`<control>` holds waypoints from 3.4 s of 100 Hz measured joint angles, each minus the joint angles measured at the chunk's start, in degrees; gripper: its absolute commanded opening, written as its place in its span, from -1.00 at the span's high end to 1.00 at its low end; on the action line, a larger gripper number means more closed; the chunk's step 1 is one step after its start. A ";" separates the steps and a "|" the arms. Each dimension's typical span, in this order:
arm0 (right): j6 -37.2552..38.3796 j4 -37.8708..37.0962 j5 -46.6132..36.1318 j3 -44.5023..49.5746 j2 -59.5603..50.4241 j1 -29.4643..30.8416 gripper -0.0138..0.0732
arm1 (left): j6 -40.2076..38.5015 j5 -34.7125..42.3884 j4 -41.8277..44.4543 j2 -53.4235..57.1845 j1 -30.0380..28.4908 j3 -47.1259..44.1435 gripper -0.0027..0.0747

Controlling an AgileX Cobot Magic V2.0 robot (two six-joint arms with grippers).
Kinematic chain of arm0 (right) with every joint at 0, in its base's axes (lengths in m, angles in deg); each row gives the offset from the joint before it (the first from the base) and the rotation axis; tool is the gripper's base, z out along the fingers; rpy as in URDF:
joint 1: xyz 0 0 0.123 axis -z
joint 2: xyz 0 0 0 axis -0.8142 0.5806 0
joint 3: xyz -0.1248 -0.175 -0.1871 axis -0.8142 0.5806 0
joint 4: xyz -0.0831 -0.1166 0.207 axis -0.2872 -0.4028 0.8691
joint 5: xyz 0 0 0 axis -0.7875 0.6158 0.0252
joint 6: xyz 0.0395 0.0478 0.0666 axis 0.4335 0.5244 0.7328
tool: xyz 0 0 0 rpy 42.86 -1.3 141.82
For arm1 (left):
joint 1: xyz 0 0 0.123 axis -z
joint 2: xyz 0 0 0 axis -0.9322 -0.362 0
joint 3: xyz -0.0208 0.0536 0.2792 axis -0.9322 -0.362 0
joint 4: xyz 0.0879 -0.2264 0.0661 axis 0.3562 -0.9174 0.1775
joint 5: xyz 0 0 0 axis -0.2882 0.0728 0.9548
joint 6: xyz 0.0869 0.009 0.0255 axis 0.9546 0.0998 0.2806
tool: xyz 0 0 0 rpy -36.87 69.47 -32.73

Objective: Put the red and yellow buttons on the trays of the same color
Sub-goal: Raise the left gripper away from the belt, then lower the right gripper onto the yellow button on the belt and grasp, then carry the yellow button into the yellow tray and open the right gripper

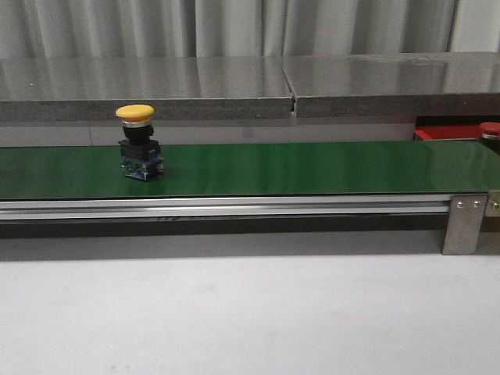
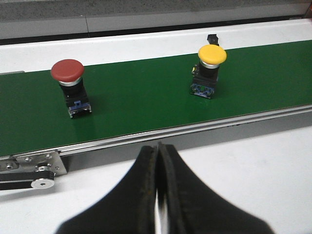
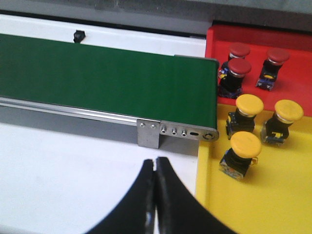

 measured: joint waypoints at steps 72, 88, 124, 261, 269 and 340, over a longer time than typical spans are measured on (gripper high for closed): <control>-1.83 0.00 10.39 -32.38 39.85 -14.33 -0.20 | 0.00 -0.37 0.00 0.71 0.00 -0.12 0.98; -1.92 0.00 14.81 -41.03 49.45 -17.74 -0.64 | 0.00 -0.37 0.00 0.71 0.06 -0.12 0.98; -4.26 0.00 26.09 -62.09 70.34 -23.26 -0.63 | 0.00 -0.37 0.00 0.71 0.06 -0.12 0.98; -2.78 2.49 19.74 -74.83 85.88 -25.72 0.39 | 0.00 -0.37 0.00 0.71 0.06 -0.12 0.98; -2.16 2.38 19.74 -73.30 83.35 -24.62 0.39 | 0.00 -0.37 0.00 0.71 0.06 -0.12 0.98; -1.01 2.03 16.45 -46.71 57.37 -3.42 0.39 | 0.00 -0.37 0.00 0.71 0.06 -0.12 0.98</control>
